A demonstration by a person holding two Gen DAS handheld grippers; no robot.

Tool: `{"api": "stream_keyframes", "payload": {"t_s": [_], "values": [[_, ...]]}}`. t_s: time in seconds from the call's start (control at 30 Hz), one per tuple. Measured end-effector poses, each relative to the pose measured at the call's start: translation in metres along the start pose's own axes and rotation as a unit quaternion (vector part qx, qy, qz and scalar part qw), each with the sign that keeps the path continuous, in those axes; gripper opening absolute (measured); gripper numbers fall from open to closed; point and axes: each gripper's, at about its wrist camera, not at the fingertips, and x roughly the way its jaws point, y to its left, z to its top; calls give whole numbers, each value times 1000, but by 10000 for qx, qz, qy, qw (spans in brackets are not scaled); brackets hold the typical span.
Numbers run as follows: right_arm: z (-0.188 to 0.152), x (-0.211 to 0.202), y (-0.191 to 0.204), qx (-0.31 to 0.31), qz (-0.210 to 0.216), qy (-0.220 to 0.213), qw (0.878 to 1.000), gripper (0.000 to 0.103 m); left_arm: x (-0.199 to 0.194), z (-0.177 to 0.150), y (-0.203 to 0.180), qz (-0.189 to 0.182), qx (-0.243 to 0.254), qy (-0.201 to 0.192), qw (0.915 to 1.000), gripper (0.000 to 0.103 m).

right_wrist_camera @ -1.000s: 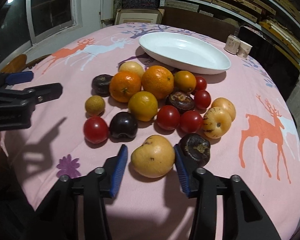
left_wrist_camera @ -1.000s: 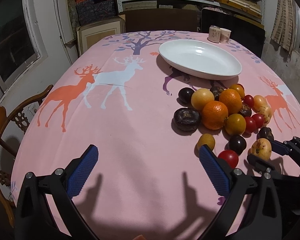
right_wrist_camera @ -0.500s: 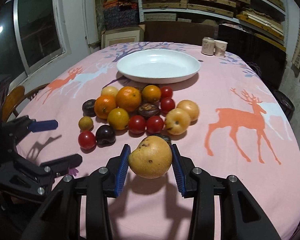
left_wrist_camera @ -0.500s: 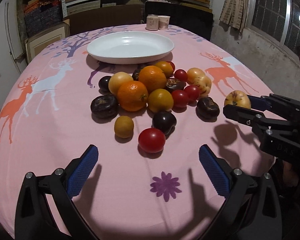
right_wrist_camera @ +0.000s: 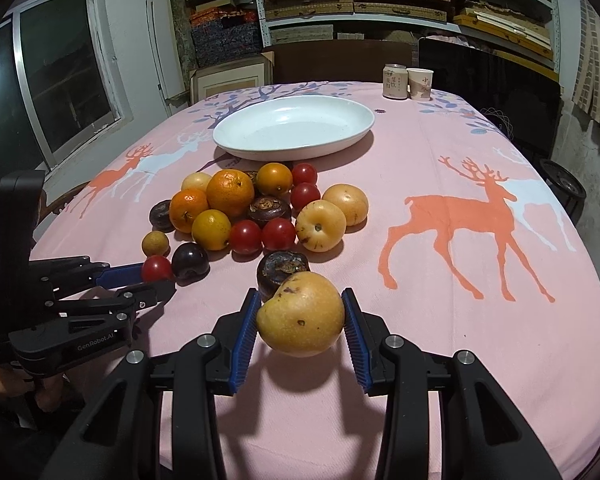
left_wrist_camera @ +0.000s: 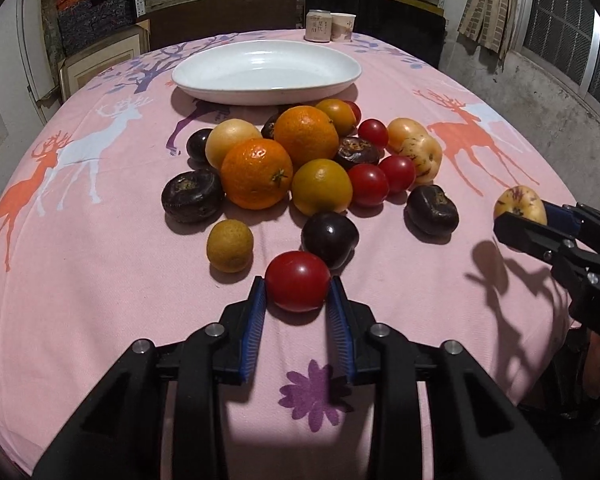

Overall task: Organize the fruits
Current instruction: 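Carry the tomato and pear to the white plate and release both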

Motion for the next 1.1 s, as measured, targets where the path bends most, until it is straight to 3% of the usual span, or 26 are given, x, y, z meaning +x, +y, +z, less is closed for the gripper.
{"api": "stream_keyframes", "payload": {"t_s": [0.23, 0.47, 0.67, 0.93, 1.1], "values": [[-1, 0, 0, -2, 10, 0, 10000, 42, -7, -2, -1, -32, 20, -190, 9998, 29], [0, -2, 3, -39, 35, -14, 10000, 42, -33, -1, 1, 37, 89, -643, 9979, 29], [13, -2, 1, 25, 245, -53, 9997, 42, -42, 11, 12, -58, -13, -751, 9972, 29], [94, -1, -5, -237, 394, -461, 9979, 42, -26, 85, 38, -184, -24, -707, 9973, 29], [168, 52, -18, -196, 377, -335, 9985, 42, 18, 155, 55, -133, 15, -617, 9980, 29]]}}
